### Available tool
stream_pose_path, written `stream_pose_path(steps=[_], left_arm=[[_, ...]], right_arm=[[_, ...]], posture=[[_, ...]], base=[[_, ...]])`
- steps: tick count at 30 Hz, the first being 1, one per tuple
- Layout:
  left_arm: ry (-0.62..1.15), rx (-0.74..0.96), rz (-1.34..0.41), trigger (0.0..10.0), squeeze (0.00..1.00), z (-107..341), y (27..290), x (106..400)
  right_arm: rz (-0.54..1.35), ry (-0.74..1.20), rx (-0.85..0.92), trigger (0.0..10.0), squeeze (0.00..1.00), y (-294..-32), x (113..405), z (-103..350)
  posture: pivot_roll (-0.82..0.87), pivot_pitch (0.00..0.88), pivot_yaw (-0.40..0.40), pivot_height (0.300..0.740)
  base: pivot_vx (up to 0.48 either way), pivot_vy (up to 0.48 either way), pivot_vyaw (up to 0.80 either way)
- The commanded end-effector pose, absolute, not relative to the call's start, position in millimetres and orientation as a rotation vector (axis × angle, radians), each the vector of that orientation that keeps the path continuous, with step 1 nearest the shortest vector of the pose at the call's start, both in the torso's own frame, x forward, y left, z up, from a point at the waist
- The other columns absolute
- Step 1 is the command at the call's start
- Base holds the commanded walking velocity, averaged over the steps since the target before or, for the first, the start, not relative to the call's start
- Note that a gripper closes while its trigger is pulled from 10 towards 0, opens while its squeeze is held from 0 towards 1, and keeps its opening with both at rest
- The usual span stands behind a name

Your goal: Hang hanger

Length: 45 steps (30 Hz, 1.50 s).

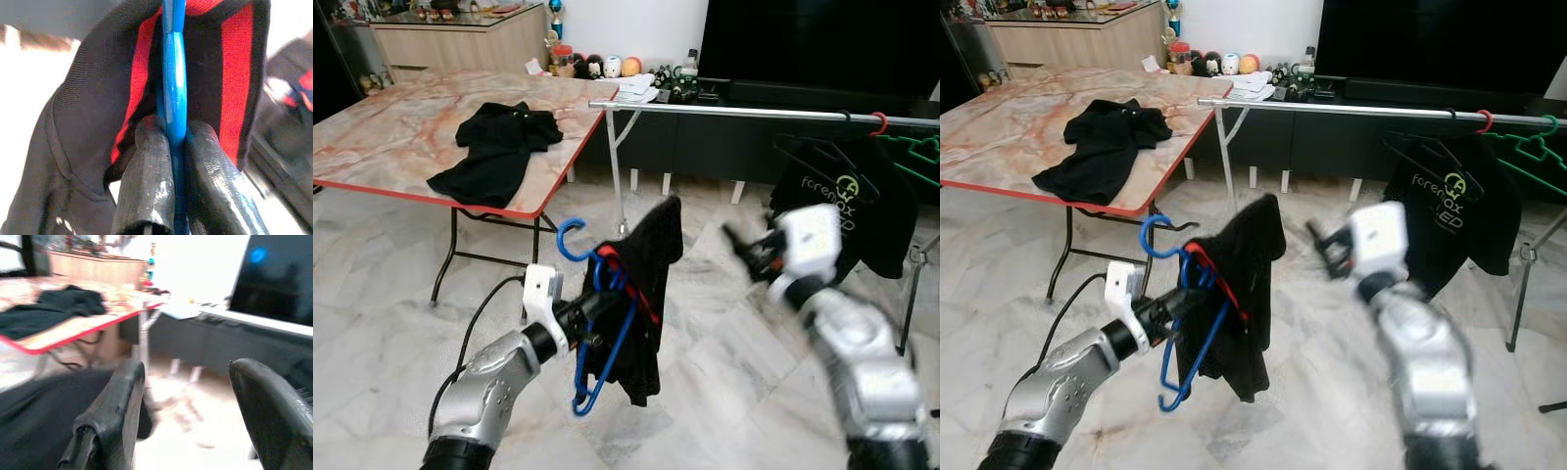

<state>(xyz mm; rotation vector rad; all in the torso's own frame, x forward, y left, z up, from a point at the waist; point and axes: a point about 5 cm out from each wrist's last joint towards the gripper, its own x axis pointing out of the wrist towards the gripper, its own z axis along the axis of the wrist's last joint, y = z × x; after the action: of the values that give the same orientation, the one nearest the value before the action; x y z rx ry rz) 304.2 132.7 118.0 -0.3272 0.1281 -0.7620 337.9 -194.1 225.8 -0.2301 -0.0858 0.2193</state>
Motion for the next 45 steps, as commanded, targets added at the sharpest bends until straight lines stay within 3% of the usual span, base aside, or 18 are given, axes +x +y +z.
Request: stream_pose_path(steps=[1, 11, 13, 26, 27, 28, 29, 30, 31, 32, 45], left_arm=[[0.113, -0.278, -0.85, 10.0, 0.0, 126, 129, 299], [0.209, -0.18, -1.061, 10.0, 0.0, 114, 131, 275], [0.217, -0.168, -1.115, 10.0, 0.0, 114, 130, 269], [0.257, -0.067, -1.216, 10.0, 0.0, 113, 126, 262], [0.257, -0.058, -1.226, 10.0, 0.0, 114, 127, 262], [0.258, -0.05, -1.233, 10.0, 0.0, 115, 127, 261], [0.266, -0.027, -1.244, 10.0, 0.0, 116, 127, 261], [0.266, -0.027, -1.244, 10.0, 0.0, 116, 127, 261], [0.268, -0.015, -1.25, 10.0, 0.0, 116, 127, 260], [0.266, -0.012, -1.255, 10.0, 0.0, 117, 126, 260], [0.233, 0.069, -1.324, 10.0, 0.0, 131, 118, 263]], right_arm=[[0.232, -0.095, -0.243, 10.0, 0.0, -201, 344, 230], [0.787, -0.037, -0.231, 10.0, 0.0, -197, 348, 238], [1.001, 0.03, -0.301, 10.0, 0.0, -198, 338, 230], [1.412, 0.342, -0.356, 10.0, 0.0, -206, 322, 203], [1.459, 0.359, -0.337, 10.0, 0.25, -205, 321, 203], [1.488, 0.37, -0.339, 10.0, 0.78, -205, 320, 202], [1.514, 0.391, -0.383, 10.0, 1.0, -203, 321, 197], [1.514, 0.391, -0.383, 10.0, 1.0, -203, 321, 197], [1.526, 0.388, -0.41, 10.0, 0.84, -200, 323, 194], [1.533, 0.383, -0.41, 10.0, 0.0, -198, 324, 193], [1.639, 0.46, -0.48, 10.0, 0.0, -177, 324, 164]], posture=[[0.0, 0.044, 0.006, 0.74], [0.0, 0.037, 0.007, 0.74], [0.0, 0.038, 0.007, 0.74], [-0.01, 0.018, -0.007, 0.74], [0.0, 0.013, -0.01, 0.74], [0.0, 0.013, -0.01, 0.74], [0.0, 0.009, -0.012, 0.74], [0.0, 0.009, -0.012, 0.74], [0.0, 0.002, -0.014, 0.74], [0.0, 0.0, -0.014, 0.74], [0.02, 0.0, -0.02, 0.74]], base=[[0.0, 0.0, 0.0], [0.0, 0.0, 0.0], [0.0, 0.0, 0.0], [0.0, 0.0, 0.0], [0.0, 0.0, 0.0], [0.0, 0.0, 0.0], [0.0, 0.0, 0.0], [0.0, 0.0, 0.0], [0.0, 0.0, 0.0], [0.0, 0.0, 0.0], [0.0, 0.0, 0.0]])
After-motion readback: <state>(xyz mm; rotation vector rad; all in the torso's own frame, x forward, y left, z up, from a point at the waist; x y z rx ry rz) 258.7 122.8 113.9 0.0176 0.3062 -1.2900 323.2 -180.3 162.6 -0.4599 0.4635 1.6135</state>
